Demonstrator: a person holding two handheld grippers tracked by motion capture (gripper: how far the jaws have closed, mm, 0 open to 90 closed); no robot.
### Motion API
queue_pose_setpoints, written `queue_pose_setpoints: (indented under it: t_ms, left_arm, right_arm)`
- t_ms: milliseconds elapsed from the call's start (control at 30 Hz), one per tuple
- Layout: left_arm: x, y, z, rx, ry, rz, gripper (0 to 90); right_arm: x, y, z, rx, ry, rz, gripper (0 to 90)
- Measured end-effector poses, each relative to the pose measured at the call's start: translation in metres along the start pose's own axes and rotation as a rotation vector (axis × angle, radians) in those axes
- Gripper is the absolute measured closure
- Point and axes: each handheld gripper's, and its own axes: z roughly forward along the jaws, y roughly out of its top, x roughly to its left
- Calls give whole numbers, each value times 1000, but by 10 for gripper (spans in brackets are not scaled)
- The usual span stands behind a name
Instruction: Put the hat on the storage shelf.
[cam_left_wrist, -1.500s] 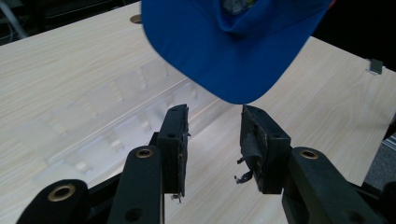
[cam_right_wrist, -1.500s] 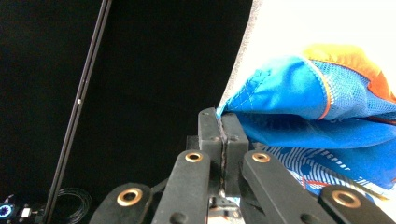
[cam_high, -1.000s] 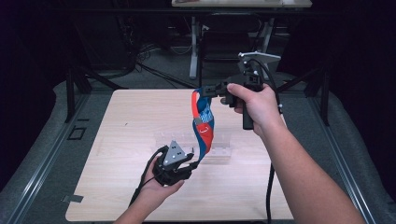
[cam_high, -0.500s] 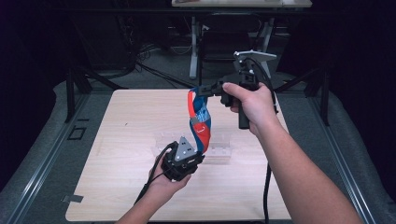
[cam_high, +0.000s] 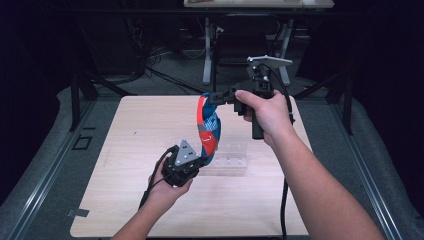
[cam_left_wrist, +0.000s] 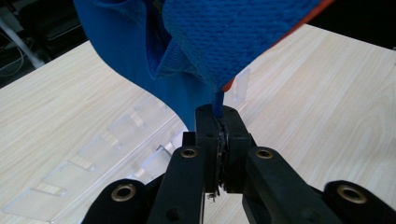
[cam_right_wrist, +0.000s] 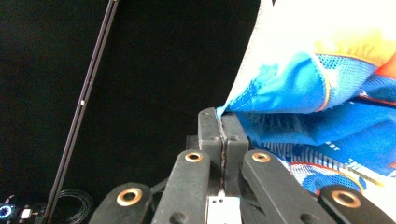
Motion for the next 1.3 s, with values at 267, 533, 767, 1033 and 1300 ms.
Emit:
queue_pose_setpoints:
  t_ms: [267, 533, 767, 1033, 1300]
  left_arm:
    - [17, -9, -6, -8, 19, -34, 882]
    - [27, -21, 2, -4, 19, -59, 883]
    - [29, -22, 11, -20, 18, -80, 883]
    - [23, -25, 22, -1, 35, -66, 883]
    - [21, -35, 29, 12, 38, -78, 883]
  right_arm:
    - [-2, 1, 12, 15, -7, 1, 900]
    - [-14, 4, 25, 32, -20, 22, 900]
    - [-21, 9, 30, 36, -16, 34, 900]
    - [-31, 9, 33, 39, -19, 50, 900]
    - [-40, 6, 38, 57, -45, 58, 900]
